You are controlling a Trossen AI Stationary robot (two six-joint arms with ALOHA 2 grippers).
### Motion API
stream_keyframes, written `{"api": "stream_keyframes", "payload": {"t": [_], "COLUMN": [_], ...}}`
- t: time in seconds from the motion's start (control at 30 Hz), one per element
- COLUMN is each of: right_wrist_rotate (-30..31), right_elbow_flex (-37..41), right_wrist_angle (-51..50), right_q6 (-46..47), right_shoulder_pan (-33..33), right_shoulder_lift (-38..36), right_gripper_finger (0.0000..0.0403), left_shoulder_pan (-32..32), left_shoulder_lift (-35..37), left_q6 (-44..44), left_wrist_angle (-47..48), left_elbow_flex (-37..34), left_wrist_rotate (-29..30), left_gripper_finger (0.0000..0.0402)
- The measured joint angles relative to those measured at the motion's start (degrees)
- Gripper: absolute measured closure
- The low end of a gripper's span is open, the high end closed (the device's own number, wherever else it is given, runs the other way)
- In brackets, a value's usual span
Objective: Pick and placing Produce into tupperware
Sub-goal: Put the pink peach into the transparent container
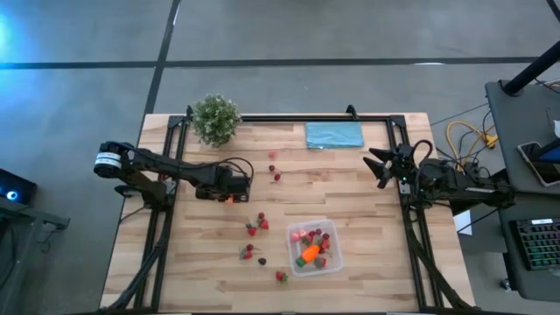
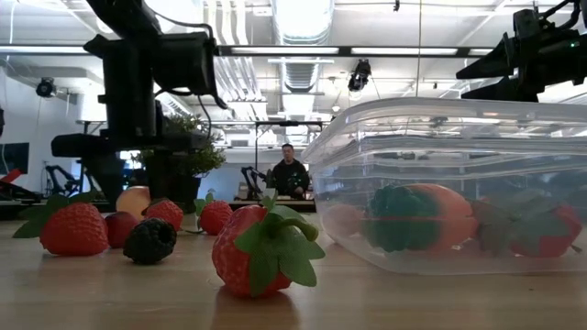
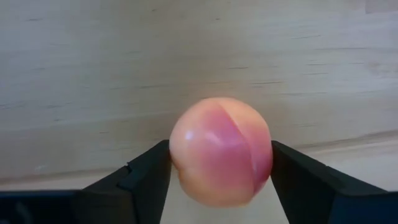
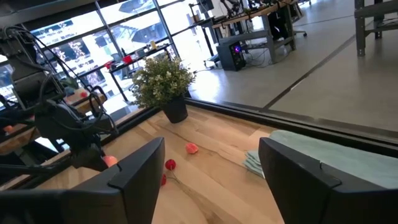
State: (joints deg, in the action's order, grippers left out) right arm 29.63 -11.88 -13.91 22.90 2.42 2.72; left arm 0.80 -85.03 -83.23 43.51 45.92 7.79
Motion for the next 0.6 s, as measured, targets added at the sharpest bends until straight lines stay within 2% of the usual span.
{"api": "stream_keyframes", "payload": {"t": [0.13, 0.3, 0.43, 0.53, 0.6], "right_wrist_rotate": [0.00, 0.00, 0.00, 0.02, 0.00], "right_elbow_flex": [0.00, 0.00, 0.00, 0.00, 0.00], "right_wrist_angle": [0.00, 0.00, 0.00, 0.00, 0.00], "right_q6": [0.00, 0.02, 0.02, 0.00, 0.02], "right_shoulder_pan": [-0.01, 0.00, -0.01, -0.02, 0.00], "right_shoulder_lift": [0.00, 0.00, 0.00, 0.00, 0.00], "right_gripper_finger": [0.0149, 0.0155, 0.0156, 0.0152, 0.0150], "left_shoulder_pan": [0.00, -0.15, -0.97, -2.54, -3.54], "left_shoulder_lift": [0.00, 0.25, 0.85, 0.98, -0.18], "left_q6": [0.56, 6.01, 17.02, 26.76, 30.61], "left_wrist_angle": [-0.84, -5.09, -12.33, -20.54, -22.82], "left_elbow_flex": [0.25, 3.24, 8.98, 14.32, 18.13], "left_wrist_rotate": [0.02, 0.07, -0.11, -2.32, -3.65], "left_gripper_finger": [0.0174, 0.0174, 0.0174, 0.0174, 0.0174]}}
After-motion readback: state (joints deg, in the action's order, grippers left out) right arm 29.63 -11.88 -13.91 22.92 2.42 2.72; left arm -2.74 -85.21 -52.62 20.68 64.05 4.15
